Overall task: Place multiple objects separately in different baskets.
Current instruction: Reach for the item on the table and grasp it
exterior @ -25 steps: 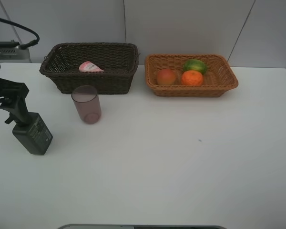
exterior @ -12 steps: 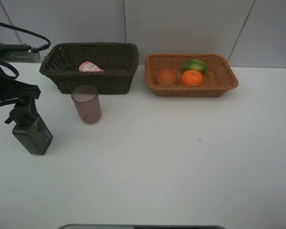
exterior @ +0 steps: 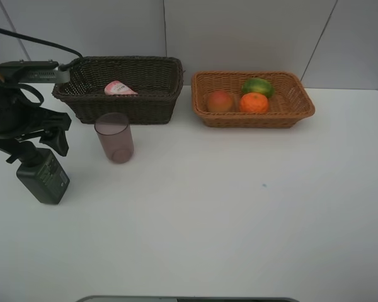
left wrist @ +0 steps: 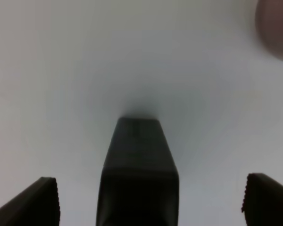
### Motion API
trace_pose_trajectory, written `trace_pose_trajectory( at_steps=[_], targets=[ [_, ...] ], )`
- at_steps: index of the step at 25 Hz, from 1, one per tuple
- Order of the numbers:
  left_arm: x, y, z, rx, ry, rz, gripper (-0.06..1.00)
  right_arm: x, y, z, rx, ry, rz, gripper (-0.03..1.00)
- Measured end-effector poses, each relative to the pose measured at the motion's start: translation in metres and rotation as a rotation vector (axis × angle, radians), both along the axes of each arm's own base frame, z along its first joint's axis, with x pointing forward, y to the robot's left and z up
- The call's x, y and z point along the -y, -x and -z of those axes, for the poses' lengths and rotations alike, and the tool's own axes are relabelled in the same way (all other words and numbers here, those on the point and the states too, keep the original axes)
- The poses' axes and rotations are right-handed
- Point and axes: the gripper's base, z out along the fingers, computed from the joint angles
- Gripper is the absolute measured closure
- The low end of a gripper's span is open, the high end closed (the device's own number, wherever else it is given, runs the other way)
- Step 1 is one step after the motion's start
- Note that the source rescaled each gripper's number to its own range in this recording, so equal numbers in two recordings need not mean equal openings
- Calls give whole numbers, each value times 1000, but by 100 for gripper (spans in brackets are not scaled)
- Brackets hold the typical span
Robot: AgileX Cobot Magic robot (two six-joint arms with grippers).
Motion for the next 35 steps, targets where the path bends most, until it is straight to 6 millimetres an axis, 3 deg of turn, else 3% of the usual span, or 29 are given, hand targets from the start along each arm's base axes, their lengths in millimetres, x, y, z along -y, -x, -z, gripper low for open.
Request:
trace_pose_trajectory(
  at_steps=[11, 29, 35],
  targets=[
    [1, -4, 19, -65, -10, -7, -6, 0, 0, 0, 0, 1, 1, 14],
    [1, -4, 19, -66, -10, -7, -6, 0, 0, 0, 0, 0, 0, 14],
    [-1, 9, 36, -87, -13, -6, -6, 0, 0, 0, 0, 0, 0, 14]
  ],
)
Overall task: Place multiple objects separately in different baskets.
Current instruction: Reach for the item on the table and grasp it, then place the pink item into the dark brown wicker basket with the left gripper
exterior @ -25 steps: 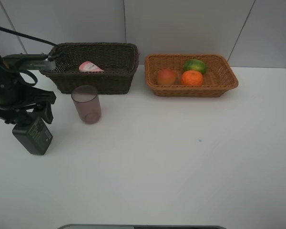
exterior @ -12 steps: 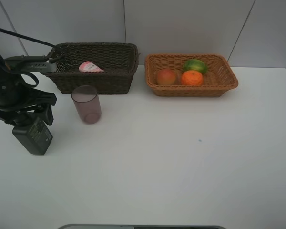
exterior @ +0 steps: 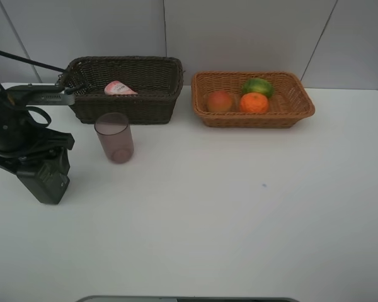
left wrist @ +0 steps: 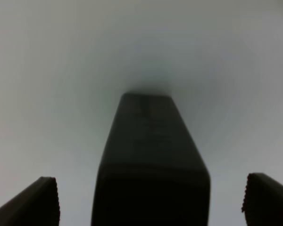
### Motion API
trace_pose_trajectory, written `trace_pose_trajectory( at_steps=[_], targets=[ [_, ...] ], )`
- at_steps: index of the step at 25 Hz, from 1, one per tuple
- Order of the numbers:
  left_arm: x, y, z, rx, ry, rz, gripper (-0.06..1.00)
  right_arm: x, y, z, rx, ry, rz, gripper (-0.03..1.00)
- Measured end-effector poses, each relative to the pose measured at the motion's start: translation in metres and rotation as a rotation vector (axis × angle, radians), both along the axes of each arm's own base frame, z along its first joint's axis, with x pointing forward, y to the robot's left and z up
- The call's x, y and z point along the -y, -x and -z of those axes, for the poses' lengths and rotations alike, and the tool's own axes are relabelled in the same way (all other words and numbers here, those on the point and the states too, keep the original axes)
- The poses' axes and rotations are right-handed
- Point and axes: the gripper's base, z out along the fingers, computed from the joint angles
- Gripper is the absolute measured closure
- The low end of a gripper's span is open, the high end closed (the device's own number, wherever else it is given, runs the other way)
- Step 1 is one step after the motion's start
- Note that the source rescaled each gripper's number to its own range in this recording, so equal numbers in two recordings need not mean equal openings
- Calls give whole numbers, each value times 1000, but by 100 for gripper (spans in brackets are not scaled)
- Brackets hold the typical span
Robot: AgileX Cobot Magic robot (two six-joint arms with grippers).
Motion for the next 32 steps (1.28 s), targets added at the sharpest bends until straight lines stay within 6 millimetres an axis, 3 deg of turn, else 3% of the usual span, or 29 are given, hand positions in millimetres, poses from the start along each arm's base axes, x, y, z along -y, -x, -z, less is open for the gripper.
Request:
trace_pose_trajectory(
  at_steps=[5, 8, 10, 13, 32],
  targets=[
    [0, -1, 2, 24, 6, -2, -6, 0, 0, 0, 0, 0, 0, 14],
    [0, -2, 2, 29, 8, -3, 1, 0, 0, 0, 0, 0, 0, 14],
    [0, -2, 2, 29, 8, -3, 13, 0, 0, 0, 0, 0, 0, 14],
    [0, -2, 2, 29, 7, -5, 44, 0, 0, 0, 0, 0, 0, 14],
    [0, -2, 1, 34, 13, -28, 44, 0, 0, 0, 0, 1, 1, 14]
  ],
)
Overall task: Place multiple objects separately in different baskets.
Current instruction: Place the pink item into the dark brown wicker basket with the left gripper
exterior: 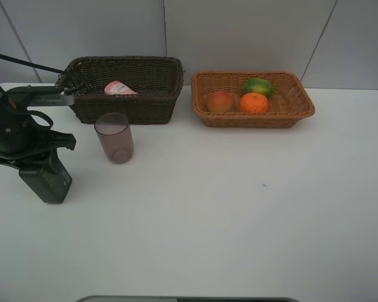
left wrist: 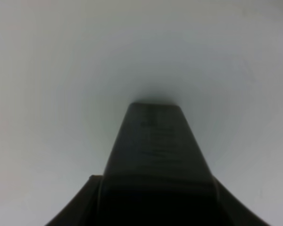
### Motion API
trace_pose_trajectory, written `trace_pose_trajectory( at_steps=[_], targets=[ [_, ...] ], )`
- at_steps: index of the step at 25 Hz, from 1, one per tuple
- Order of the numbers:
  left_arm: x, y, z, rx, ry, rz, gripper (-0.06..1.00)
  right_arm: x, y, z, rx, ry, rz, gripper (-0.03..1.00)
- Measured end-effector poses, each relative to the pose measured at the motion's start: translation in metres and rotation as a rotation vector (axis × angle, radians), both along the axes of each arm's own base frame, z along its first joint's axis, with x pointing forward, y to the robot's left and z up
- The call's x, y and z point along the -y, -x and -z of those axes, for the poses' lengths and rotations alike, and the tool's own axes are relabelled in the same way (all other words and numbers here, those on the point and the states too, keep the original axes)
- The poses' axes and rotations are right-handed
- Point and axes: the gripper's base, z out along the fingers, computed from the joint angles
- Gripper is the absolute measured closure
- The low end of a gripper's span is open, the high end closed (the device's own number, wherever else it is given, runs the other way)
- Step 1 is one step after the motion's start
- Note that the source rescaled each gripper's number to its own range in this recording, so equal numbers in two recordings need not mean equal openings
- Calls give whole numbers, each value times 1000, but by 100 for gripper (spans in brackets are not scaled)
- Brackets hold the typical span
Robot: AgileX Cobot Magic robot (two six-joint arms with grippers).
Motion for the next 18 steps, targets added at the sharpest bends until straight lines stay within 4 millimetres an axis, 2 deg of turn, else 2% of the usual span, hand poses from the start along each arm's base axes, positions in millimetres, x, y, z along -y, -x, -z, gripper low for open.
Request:
trace_pose_trajectory(
  at_steps=[12, 14, 18],
  targets=[
    [1, 0, -4, -4, 9, -13, 44, 0, 0, 0, 0, 0, 0, 14],
    [1, -2, -18, 6, 14, -27, 44, 0, 0, 0, 0, -1, 0, 14],
    [3, -17, -72, 131, 41, -48, 44, 0, 0, 0, 0, -1, 0, 14]
  ],
)
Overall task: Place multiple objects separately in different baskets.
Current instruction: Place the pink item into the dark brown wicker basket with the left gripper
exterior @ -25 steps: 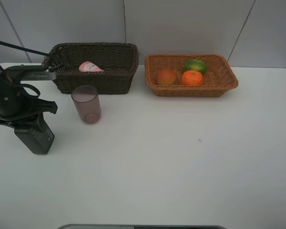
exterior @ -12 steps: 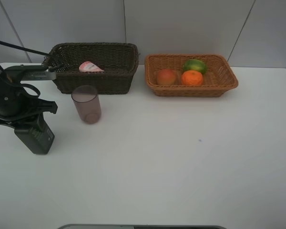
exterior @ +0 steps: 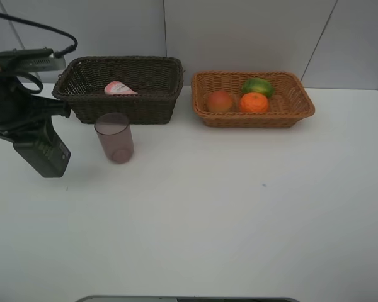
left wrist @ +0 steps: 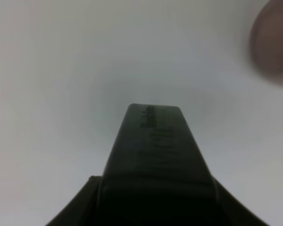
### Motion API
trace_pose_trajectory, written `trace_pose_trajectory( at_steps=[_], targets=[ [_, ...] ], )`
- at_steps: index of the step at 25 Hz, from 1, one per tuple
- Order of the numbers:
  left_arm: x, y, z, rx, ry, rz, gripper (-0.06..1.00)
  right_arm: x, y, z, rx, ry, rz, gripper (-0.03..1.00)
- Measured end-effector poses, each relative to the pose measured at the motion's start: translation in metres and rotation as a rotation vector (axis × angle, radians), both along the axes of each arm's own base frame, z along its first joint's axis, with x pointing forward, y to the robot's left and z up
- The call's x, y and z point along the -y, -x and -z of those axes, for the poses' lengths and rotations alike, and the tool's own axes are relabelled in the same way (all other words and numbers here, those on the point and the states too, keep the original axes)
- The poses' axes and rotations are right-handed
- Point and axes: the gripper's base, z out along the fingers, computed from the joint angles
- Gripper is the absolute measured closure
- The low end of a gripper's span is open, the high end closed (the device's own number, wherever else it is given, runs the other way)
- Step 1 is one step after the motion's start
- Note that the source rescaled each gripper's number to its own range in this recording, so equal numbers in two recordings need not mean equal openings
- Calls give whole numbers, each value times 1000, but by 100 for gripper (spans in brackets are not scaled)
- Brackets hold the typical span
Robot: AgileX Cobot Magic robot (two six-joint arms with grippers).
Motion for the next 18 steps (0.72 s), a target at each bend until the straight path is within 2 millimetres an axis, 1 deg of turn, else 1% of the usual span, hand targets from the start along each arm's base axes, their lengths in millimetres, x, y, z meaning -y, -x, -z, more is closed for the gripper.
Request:
trace_pose_trajectory(
  at_steps=[4, 7, 8, 10, 11, 14, 18],
  targets=[
    [2, -19, -52, 125, 4, 3, 44, 0, 0, 0, 0, 0, 0, 14],
    [4, -34, -81, 238, -32, 26, 44, 0, 0, 0, 0, 0, 0, 14],
    [6, -39, -89, 275, -44, 38, 44, 0, 0, 0, 0, 0, 0, 14],
    [11, -49, -98, 335, -67, 66, 44, 0, 0, 0, 0, 0, 0, 14],
    [16, -55, -100, 367, -70, 81, 44, 0, 0, 0, 0, 0, 0, 14],
    [34, -72, -95, 455, -48, 130, 44, 0, 0, 0, 0, 0, 0, 14],
    [62, -93, -71, 531, -8, 199, 44, 0, 0, 0, 0, 0, 0, 14]
  ],
)
